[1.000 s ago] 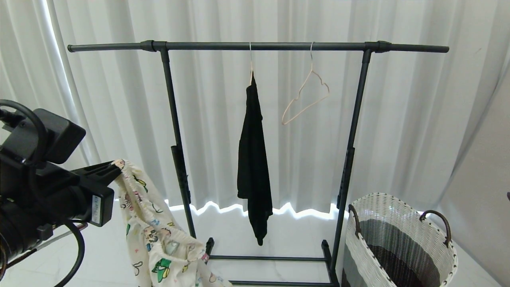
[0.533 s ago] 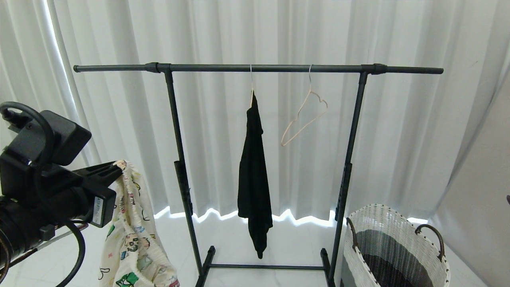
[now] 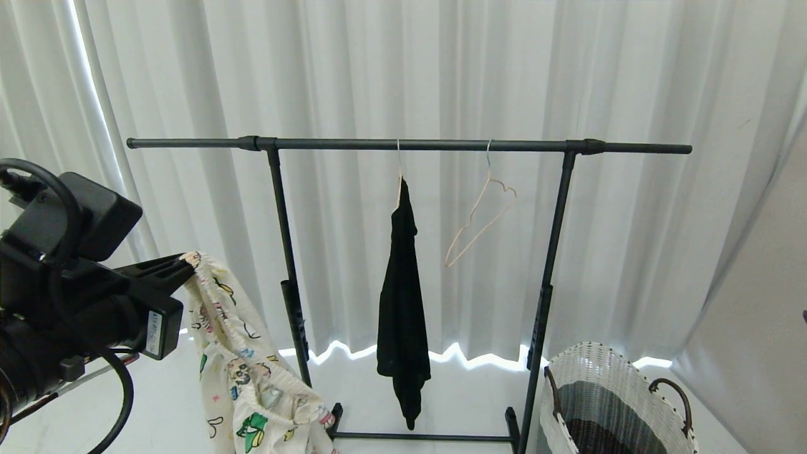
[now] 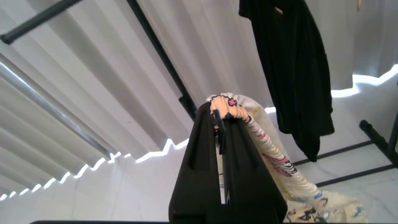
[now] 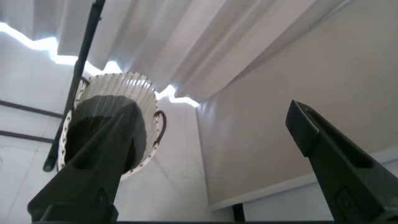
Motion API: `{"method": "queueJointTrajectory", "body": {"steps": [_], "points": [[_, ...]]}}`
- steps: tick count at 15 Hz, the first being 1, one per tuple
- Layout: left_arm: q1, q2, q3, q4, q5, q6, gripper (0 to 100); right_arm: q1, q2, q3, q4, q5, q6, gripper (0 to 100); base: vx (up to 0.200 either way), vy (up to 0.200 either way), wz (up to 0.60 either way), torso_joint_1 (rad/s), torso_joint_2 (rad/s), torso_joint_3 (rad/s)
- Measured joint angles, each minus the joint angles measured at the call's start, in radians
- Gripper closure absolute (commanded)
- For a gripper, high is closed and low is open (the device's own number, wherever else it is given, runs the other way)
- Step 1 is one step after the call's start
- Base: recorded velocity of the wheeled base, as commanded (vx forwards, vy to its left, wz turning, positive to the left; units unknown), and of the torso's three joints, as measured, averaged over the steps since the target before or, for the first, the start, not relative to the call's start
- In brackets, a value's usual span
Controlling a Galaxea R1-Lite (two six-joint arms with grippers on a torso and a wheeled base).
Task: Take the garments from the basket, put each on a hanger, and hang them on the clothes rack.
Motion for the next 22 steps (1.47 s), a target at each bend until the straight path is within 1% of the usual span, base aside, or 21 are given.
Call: {"method": "queueJointTrajectory", "body": {"steps": [5, 7, 9, 14, 20, 22], "points": [[-0.004, -0.011, 0.003, 0.0, 0.0, 0.0, 100, 0.0, 0.014, 0.003, -0.043, 0.003, 0.003, 0, 0.0, 0.0, 0.0, 0.239, -0.53, -0.289], [-0.004, -0.011, 0.004, 0.0, 0.0, 0.0, 100, 0.0, 0.024, 0.005, -0.064, 0.016, 0.004, 0, 0.0, 0.0, 0.0, 0.264, -0.55, -0.298], [-0.004, -0.011, 0.0, 0.0, 0.005, 0.001, 100, 0.0, 0.029, 0.012, -0.075, 0.059, 0.004, 0, 0.0, 0.2, 0.0, 0.271, -0.57, -0.307], [-0.001, -0.014, -0.003, -0.001, 0.006, 0.002, 100, 0.0, 0.034, 0.032, -0.088, 0.064, 0.003, 0, 0.0, 0.2, 0.0, 0.274, -0.57, -0.302], [-0.001, -0.013, -0.002, 0.0, 0.007, 0.001, 100, 0.0, 0.042, 0.032, -0.088, 0.064, 0.005, 0, 0.0, 0.2, 0.0, 0.037, -0.06, -0.032], [-0.001, -0.013, 0.0, 0.0, 0.006, 0.001, 100, 0.0, 0.046, 0.032, -0.089, 0.065, 0.018, 0, 0.0, 0.2, 0.0, 0.002, 0.0, 0.0]]}}
